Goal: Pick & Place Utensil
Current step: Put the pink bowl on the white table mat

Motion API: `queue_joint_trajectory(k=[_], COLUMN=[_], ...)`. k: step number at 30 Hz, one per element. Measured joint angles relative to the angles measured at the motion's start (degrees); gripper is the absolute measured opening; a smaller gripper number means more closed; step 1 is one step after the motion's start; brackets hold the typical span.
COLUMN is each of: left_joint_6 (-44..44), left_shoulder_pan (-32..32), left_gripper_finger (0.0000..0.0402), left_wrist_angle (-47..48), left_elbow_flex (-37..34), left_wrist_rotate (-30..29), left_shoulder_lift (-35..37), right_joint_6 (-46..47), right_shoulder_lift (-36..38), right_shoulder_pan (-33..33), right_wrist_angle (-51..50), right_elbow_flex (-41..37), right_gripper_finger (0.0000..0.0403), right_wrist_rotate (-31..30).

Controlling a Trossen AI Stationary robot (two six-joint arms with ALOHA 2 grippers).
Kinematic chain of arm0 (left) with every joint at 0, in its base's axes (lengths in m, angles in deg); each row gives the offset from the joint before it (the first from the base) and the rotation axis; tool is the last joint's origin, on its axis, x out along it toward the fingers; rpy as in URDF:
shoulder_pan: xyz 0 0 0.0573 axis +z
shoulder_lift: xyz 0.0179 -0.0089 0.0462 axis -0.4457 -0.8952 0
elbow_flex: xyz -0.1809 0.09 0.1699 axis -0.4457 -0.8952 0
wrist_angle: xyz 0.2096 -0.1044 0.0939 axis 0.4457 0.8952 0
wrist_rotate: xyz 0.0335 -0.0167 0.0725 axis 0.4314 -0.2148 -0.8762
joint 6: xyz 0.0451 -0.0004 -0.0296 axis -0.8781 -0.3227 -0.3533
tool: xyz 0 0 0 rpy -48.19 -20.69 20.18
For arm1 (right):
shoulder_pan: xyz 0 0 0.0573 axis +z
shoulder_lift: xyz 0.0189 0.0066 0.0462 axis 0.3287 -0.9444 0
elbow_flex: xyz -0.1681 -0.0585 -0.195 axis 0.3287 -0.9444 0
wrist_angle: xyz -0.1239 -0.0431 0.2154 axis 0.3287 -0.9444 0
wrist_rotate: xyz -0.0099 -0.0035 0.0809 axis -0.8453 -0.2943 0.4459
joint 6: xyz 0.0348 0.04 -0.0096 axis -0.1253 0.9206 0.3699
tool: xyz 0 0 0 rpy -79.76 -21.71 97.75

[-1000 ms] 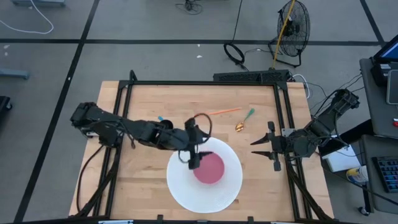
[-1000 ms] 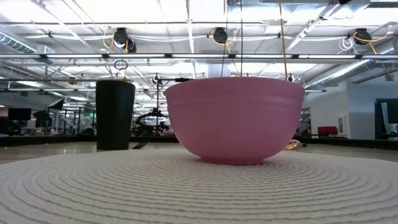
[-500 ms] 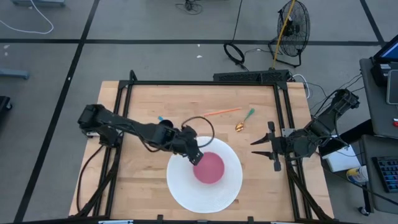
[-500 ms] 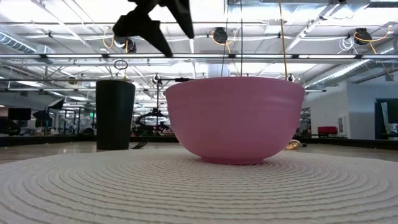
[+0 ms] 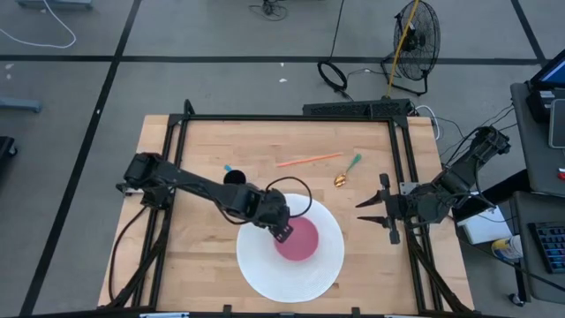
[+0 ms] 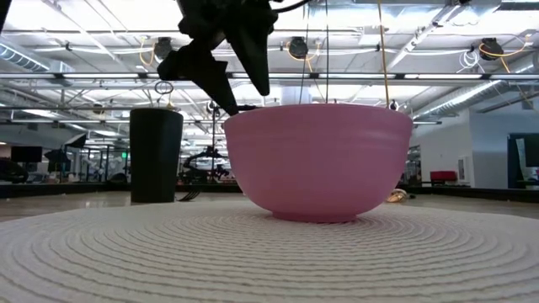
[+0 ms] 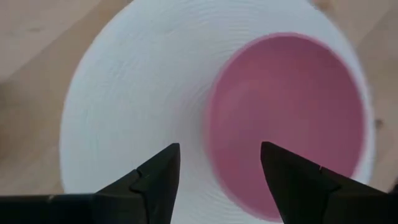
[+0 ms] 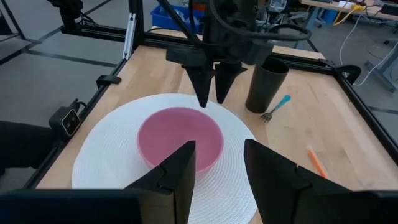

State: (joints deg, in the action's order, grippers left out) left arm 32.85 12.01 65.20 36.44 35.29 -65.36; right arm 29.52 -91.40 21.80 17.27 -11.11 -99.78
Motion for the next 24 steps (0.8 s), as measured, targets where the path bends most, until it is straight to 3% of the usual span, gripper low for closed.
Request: queue_joint_trajectory(k=[8,14,24], left_joint_6=[0.1,-1.5,-1.7], left_shoulder_pan=[-0.7,-0.7,-0.7], left_gripper_finger=[0.023,0.023,0.023], left_wrist_angle=[0.2,-1.8,-1.7], left_elbow_flex=[-0.1,0.0,0.0], left_wrist_rotate=[0.3,3.7,4.2], left_shoulder_lift=[-2.5,-4.8,-4.6], right_joint_6=[0.1,0.2,0.2], right_shoulder_lift=[0.0,-0.1,-0.2], right_shoulder_pan=[0.0,0.0,0.0], right_wrist_angle=[0.0,-0.1,-0.1], right_elbow_flex=[0.0,0.0,0.0], right_gripper_finger=[0.013,0.013,0.013], right_wrist_rotate=[0.0,0.0,0.0])
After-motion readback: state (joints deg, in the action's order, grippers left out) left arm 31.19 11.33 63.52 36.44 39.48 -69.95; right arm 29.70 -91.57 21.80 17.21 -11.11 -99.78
